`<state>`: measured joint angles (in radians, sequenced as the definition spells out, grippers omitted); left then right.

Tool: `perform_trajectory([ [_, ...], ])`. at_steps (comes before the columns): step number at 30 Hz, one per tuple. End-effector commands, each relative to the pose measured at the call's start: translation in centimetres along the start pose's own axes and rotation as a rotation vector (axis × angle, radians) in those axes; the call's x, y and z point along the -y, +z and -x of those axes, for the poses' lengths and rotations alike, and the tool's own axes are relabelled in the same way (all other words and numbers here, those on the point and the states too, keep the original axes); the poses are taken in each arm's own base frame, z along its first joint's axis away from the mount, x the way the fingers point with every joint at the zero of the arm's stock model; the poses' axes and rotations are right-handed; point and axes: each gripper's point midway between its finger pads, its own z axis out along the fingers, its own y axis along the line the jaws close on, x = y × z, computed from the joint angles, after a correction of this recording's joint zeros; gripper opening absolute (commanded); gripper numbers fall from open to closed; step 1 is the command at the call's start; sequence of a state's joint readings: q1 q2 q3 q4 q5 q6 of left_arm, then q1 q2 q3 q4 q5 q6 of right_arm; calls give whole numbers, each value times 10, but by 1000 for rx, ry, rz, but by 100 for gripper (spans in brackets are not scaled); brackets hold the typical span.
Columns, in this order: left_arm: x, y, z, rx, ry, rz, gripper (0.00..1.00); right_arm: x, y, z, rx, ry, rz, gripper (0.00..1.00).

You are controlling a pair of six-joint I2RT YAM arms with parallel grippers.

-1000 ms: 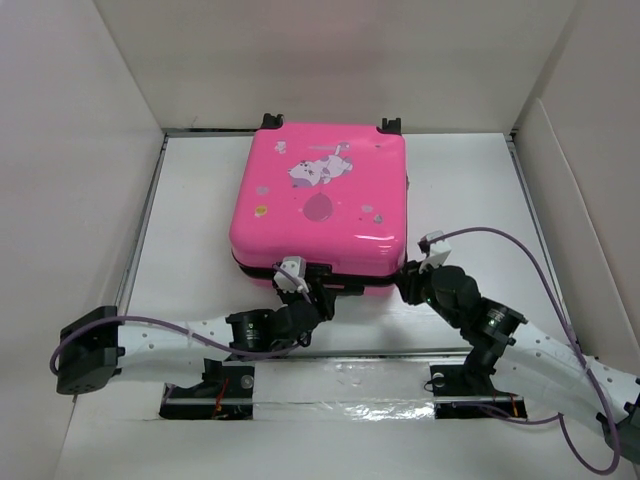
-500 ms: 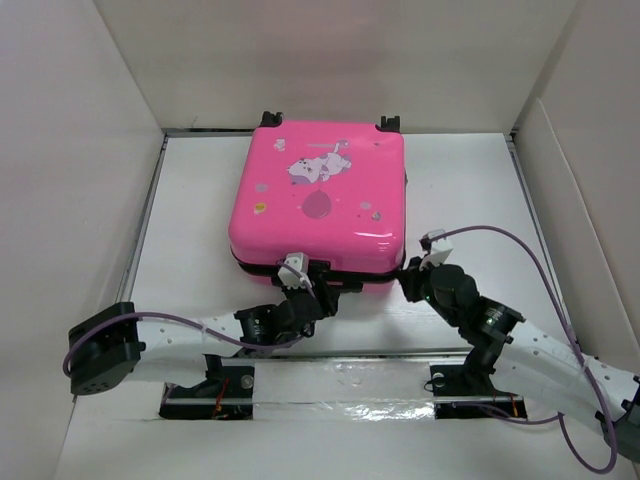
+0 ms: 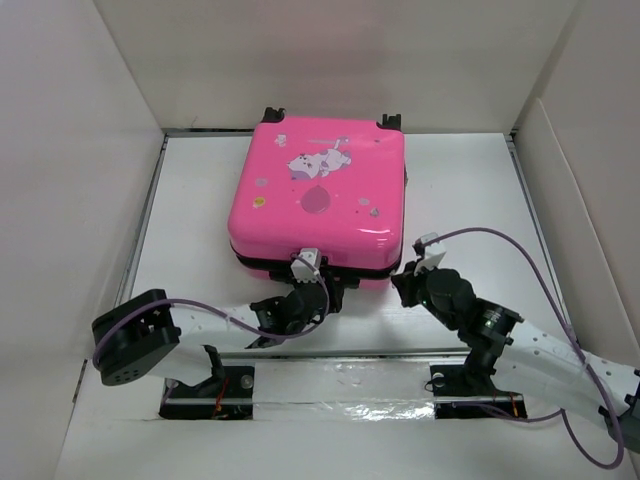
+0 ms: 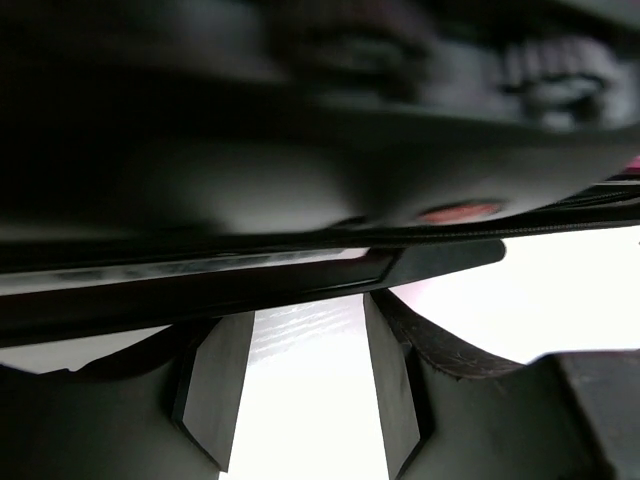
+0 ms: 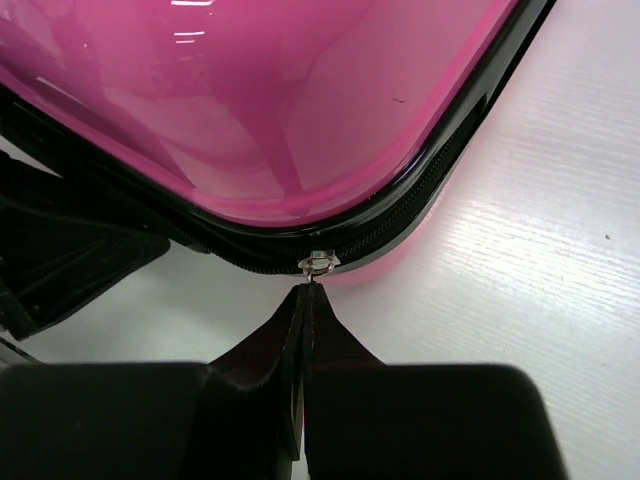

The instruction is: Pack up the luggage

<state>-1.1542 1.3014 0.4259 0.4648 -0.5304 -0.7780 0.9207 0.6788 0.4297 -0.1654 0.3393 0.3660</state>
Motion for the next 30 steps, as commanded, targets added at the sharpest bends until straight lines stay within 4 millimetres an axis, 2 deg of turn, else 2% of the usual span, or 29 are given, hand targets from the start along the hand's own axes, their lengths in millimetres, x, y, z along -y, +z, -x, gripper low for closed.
perform_trajectory([
  [1,50,10,75,210,-109,-116,44,-36,-8,15,17,14,138,0],
  [7,67,24,85,208,-107,-167,43,-74,-4,16,16,16,244,0],
  [11,77,32,91,207,-116,-202,42,-116,-2,29,52,31,316,0],
  [16,82,32,91,194,-117,-232,41,-121,20,43,153,114,241,0],
  [19,68,18,85,170,-116,-222,43,-115,26,35,131,90,199,0],
  [22,40,-9,84,150,-112,-164,41,-107,20,35,137,71,190,0],
  [23,27,-27,88,149,-112,-139,40,-105,18,35,142,62,192,0],
  [25,11,-46,105,200,-136,-93,39,-107,12,39,156,63,220,0],
  [26,5,-64,124,246,-159,-87,39,-107,12,36,152,51,229,0],
  [27,0,-72,138,281,-169,-73,39,-109,10,35,150,46,244,0],
  [28,-6,-80,156,332,-193,-45,39,-107,11,31,139,40,240,0],
  [29,-15,-90,188,410,-233,-22,40,-107,11,28,130,37,241,0],
  [30,-19,-95,206,456,-248,-13,40,-106,12,25,123,36,241,0],
])
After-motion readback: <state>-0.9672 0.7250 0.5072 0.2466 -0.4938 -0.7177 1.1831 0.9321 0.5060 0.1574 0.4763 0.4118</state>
